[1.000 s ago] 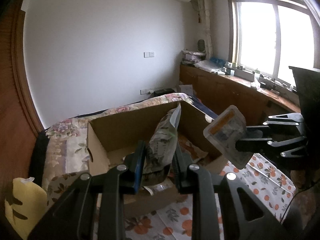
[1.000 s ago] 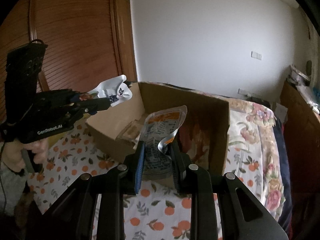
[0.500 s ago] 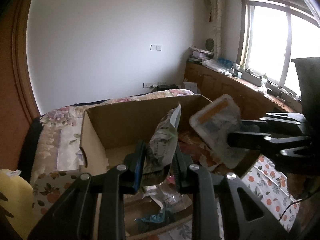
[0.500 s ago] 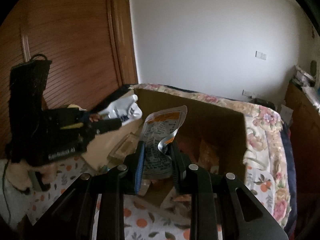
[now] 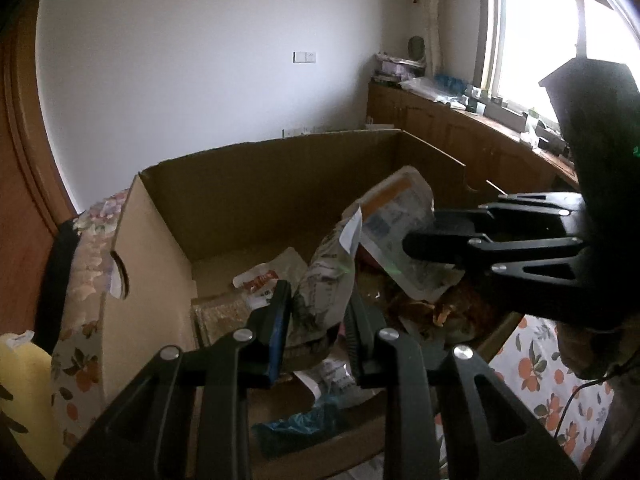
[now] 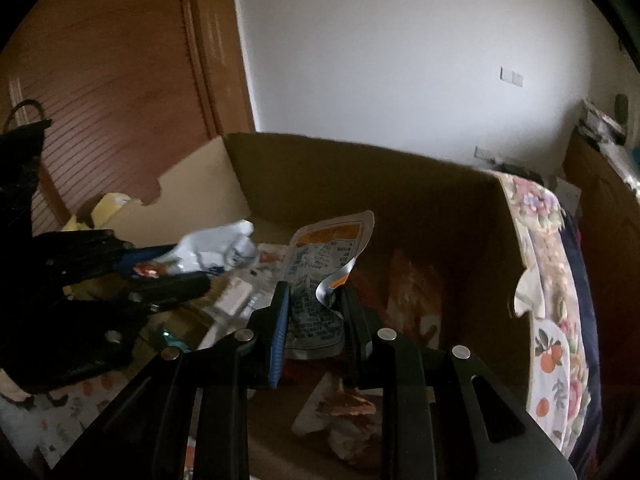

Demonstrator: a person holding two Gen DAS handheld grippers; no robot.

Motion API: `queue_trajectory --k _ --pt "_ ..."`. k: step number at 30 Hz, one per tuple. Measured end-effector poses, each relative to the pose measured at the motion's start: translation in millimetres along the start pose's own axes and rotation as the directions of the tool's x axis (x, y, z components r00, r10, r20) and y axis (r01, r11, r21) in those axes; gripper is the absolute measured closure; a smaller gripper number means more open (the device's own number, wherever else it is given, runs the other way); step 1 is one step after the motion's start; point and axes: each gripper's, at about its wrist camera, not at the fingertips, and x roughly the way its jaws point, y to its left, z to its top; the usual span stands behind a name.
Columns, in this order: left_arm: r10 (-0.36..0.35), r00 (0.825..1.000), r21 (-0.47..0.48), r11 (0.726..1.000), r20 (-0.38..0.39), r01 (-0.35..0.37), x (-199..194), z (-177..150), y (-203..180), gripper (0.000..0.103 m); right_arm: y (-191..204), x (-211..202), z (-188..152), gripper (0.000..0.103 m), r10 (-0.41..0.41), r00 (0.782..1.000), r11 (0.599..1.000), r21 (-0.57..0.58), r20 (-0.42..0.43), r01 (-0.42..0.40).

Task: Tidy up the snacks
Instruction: 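Open both tools to drop the foil packet and clear bag into the box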

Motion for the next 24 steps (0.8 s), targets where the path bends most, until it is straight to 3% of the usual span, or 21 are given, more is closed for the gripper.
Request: queue_trajectory --k 9,24 --pt "-0.009 1.000 -0.034 0.999 -0.018 0.008 -0.4 1.2 3.0 0.080 -14.9 1.9 -6.5 0.080 0.004 1.000 0.998 0.060 -0.015 -0.004" --pt "0.056 0.994 -0.056 0.997 0.095 -0.051 -66.2 -11.3 0.7 0.077 3.2 -38.4 -14.9 0.074 0.005 1.000 0.999 0.035 0.016 -0.006"
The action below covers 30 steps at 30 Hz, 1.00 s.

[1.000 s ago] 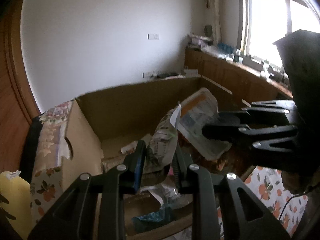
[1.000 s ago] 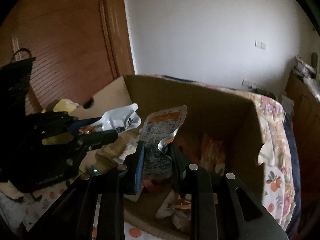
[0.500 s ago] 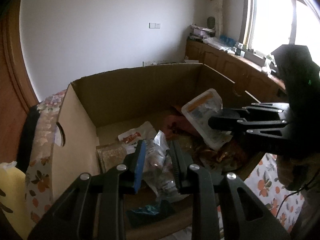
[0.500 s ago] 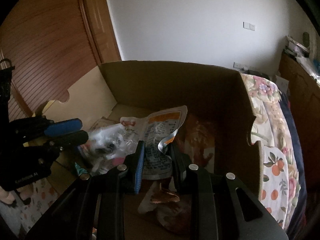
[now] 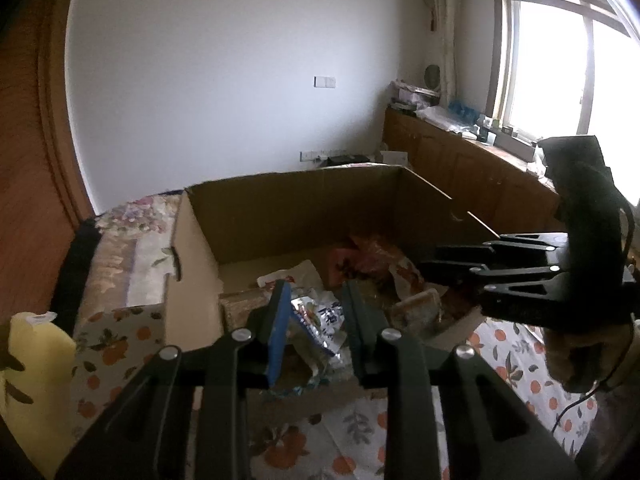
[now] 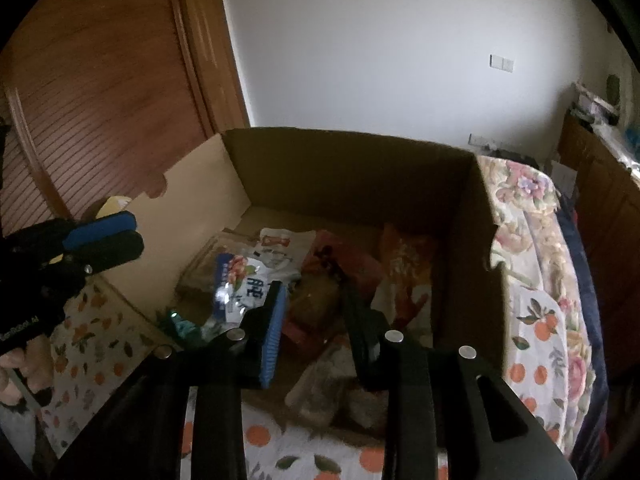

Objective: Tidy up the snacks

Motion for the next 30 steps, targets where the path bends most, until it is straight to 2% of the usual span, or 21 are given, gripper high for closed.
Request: queue_trajectory --k 8,18,25,27,30 --pt "0.034 0.999 0.009 0.999 0.031 -0.035 -53.9 -8.6 -10.4 0.074 13.4 -68.0 -16.5 0.074 -0.005 0.998 1.000 0.006 0.061 0.005" --pt "0.067 0.995 0.043 0.997 0.080 -0.070 -123.4 -24.9 -45.9 0.069 35.9 -139.9 -42.3 0.074 -0.015 0.993 1.000 -0.003 0.118 0.015" --pt "0.099 0.989 0.040 0.994 0.114 -0.104 -161.9 -38.2 -67.1 0.059 52.8 -176.2 -60.2 0.073 -0.039 0.985 0.999 0.000 0.167 0.040" --pt "0.111 0.985 0.048 0.992 0.132 -0.118 -170.9 -42.6 -73.5 0.054 57.5 -187.7 -66.4 0.069 -0.043 0.980 0.999 -0.004 0.194 0.044" --pt "0.104 0.982 0.037 0.993 0.157 -0.111 -183.5 -49.5 -80.5 0.052 63.0 -198.2 -74.6 0.068 -0.050 0.977 0.999 -0.005 0.208 0.052"
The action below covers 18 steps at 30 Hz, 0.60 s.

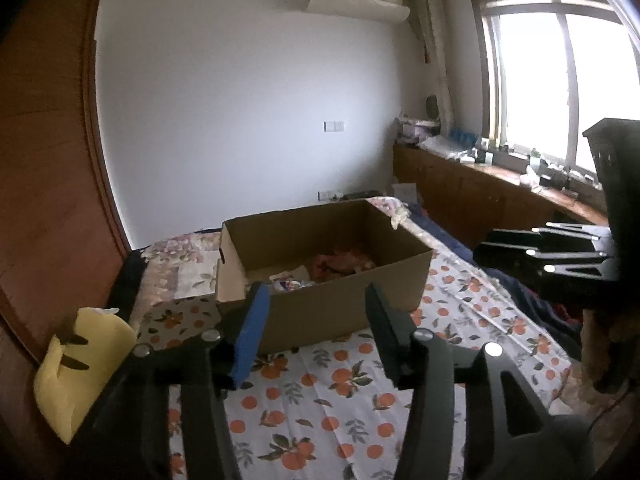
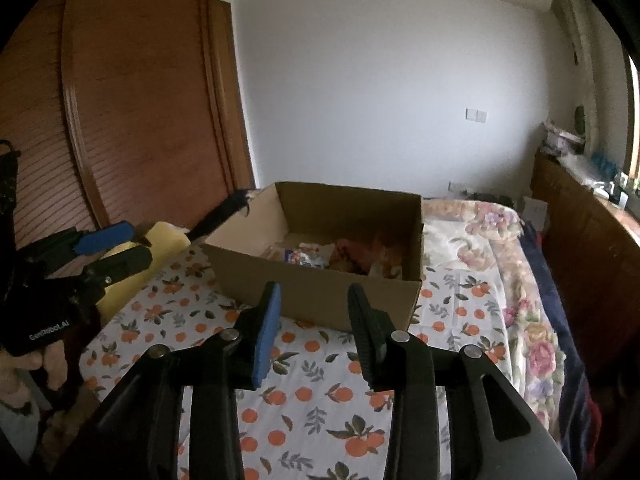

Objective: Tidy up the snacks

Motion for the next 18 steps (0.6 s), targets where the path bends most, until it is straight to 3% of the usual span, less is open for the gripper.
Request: queue_trajectory --k 2,4,7,9,11,18 --pt "0.008 1.000 -0.007 1.000 0.012 -0.008 -8.3 -4.3 -3.4 0.049 2.3 -8.3 -4.6 0.062 -0.003 1.000 1.000 0.009 0.013 0.002" --pt "0.014 1.000 -0.013 1.000 0.027 -0.013 -15.4 -7.7 -6.2 0.036 4.3 -15.5 -8.3 0.055 -0.004 1.000 1.000 0.012 0.025 0.004" --pt "0.003 0.999 -0.013 1.000 0.049 -0.003 -24.8 -12.2 -11.8 0.033 4.8 -26.8 -15.0 0.043 -0.011 0.999 1.000 0.023 0.045 0.010" --pt "-0.010 0.999 -0.002 1.000 0.046 0.010 -28.0 -15.0 -16.7 0.026 3.8 -33.6 -18.2 0.021 -0.009 0.998 0.999 0.041 0.064 0.007" --pt "0.006 0.999 0.001 1.000 0.053 -0.006 -32.3 -18.5 -21.8 0.022 3.1 -39.5 -20.7 0.012 -0.008 0.997 0.999 0.047 0.077 0.004" --pt "0.003 0.994 -0.056 0.998 0.113 0.003 -49.7 -26.7 -25.9 0.021 8.2 -50.8 -31.8 0.008 -0.045 0.996 0.999 0.034 0.080 0.042"
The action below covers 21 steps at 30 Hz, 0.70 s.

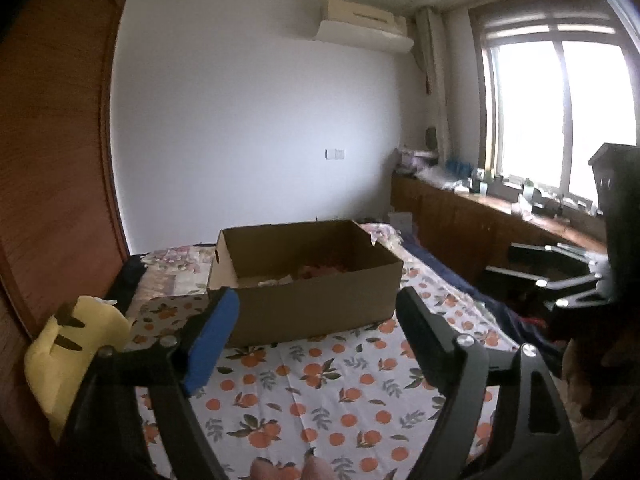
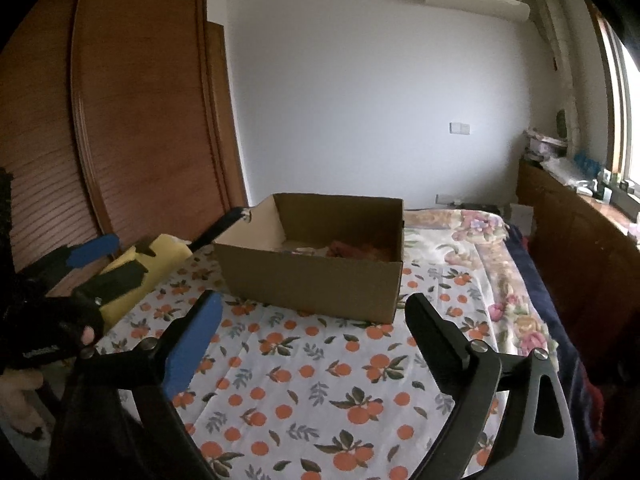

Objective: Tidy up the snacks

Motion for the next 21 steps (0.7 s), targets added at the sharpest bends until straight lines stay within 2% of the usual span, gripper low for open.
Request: queue_trajectory --k 9,14,15,18,21 --pt "0.037 0.999 -0.009 0.999 0.024 -0.037 -20.8 -8.8 -4.5 0.021 5.3 -19.0 -10.5 0.006 -0.028 0.999 1.000 0.005 0.033 0.027" --pt "0.085 0.995 -0.020 0.996 0.051 -0.085 -40.3 -14.6 -5.1 0.021 11.8 -31.8 -18.5 0.005 -0.046 0.997 0.999 0.006 0.064 0.046" --pt "0.094 0.994 -0.021 0.995 0.055 -0.093 -44.0 -16.2 -5.3 0.021 12.4 -33.1 -19.6 0.002 -0.048 0.997 0.999 0.009 0.067 0.048" --pt "0.079 0.994 -0.031 0.997 0.072 -0.077 -57.9 -22.3 -7.1 0.021 17.4 -40.3 -27.2 0.000 -0.058 0.995 0.998 0.018 0.077 0.057" --pt "0.118 0.991 -0.022 0.993 0.061 -0.117 -64.4 -30.8 -10.4 0.020 25.4 -46.2 -36.5 0.000 -0.070 0.994 0.998 0.013 0.087 0.069"
